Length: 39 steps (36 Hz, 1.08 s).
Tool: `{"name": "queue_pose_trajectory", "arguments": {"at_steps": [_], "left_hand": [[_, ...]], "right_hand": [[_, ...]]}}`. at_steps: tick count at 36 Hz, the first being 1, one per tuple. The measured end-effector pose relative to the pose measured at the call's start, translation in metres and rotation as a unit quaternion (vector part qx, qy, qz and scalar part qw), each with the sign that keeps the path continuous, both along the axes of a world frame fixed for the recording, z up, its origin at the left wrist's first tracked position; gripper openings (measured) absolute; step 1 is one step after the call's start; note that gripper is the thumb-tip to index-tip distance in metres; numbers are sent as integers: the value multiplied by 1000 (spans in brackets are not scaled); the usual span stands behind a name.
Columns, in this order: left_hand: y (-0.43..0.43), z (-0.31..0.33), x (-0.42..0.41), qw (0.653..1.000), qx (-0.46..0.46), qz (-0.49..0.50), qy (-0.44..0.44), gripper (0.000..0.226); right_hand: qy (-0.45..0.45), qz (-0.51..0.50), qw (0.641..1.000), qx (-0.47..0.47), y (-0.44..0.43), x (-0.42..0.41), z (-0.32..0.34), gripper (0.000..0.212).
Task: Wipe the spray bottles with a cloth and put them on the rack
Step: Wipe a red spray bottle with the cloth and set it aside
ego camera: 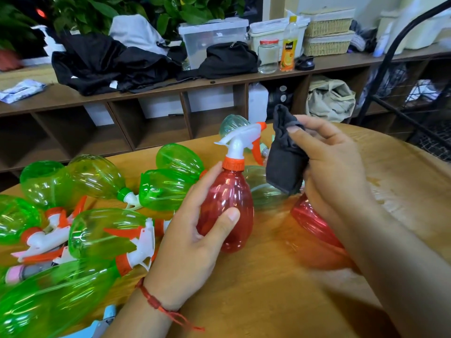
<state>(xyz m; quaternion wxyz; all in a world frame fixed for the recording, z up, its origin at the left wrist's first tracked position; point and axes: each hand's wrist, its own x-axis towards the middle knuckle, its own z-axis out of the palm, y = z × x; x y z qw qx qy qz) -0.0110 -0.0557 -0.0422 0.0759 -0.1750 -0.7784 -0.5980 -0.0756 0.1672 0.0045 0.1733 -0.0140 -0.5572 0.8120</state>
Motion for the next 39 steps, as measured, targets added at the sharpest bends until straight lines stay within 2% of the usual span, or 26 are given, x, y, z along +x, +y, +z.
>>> {"name": "queue_pose_trajectory", "arguments": {"at_steps": [2, 5, 8, 9, 13, 17, 20, 22, 27, 31, 36, 39], "left_hand": [[0, 1, 0, 1000, 15, -5, -3, 66], [2, 0, 2, 1000, 18, -15, -6, 66], [3, 2, 2, 999, 47, -15, -3, 65], [2, 3, 1, 998, 62, -10, 0, 65], [-4, 5, -5, 993, 118, 0, -11, 68], [-1, 5, -2, 997, 82, -6, -3, 66], [3, 2, 1, 998, 68, -13, -5, 67], [3, 3, 1, 997, 80, -3, -1, 67], [-3, 8, -3, 991, 133, -5, -11, 66], [0, 8, 1, 995, 99, -27, -16, 67], [-5, 7, 0, 992, 114, -34, -32, 66], [-6, 7, -1, 987, 140, -52, -58, 65]], "right_hand": [[38, -9, 998, 50, -1, 4, 2, 18], [90, -18, 980, 175, -7, 12, 2, 20], [139, -60, 924, 350, -14, 16, -3, 24], [143, -64, 910, 383, -15, 15, -7, 25], [119, -59, 904, 406, -16, 15, -9, 30], [209, -141, 870, 424, -15, 19, -5, 25], [218, -125, 847, 469, -15, 15, -11, 28], [209, -101, 844, 484, -14, 11, -15, 28], [194, -88, 863, 457, -13, 13, -12, 27], [164, -74, 906, 383, -14, 16, -5, 24], [82, 61, 962, 253, -13, 13, 1, 21], [51, 145, 975, 158, -12, 13, 6, 20]]}}
